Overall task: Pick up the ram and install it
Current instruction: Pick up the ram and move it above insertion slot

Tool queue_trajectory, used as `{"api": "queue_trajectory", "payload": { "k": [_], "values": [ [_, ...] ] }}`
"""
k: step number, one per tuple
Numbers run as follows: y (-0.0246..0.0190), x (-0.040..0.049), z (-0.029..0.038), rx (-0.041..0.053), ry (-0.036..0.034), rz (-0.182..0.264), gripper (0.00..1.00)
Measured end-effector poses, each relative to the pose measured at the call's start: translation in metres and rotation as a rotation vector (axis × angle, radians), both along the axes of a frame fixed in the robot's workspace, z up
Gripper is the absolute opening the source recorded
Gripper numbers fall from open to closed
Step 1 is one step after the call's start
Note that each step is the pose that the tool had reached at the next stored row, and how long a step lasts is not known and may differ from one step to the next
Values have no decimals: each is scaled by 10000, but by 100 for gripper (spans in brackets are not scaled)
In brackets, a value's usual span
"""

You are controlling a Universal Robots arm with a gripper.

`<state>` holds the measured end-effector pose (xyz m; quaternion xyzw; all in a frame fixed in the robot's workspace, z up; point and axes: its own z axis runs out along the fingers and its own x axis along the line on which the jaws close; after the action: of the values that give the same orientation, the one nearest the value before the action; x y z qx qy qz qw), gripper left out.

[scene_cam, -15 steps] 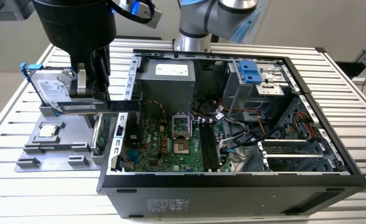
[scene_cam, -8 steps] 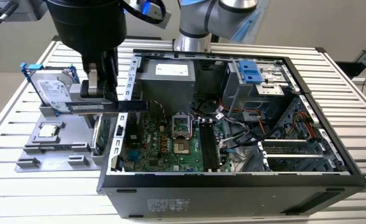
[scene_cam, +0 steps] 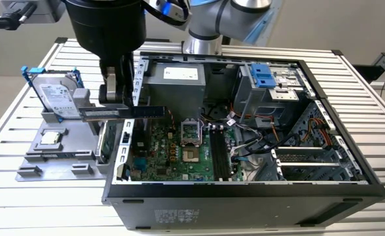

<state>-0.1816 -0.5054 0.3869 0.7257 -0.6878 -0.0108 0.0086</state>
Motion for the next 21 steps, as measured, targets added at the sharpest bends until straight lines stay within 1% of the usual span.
{"api": "queue_trajectory", "payload": {
  "k": [11,21],
  "values": [
    [0,160,0,0,11,0,0],
    [0,330,0,-1,31,-102,0]
  ]
}}
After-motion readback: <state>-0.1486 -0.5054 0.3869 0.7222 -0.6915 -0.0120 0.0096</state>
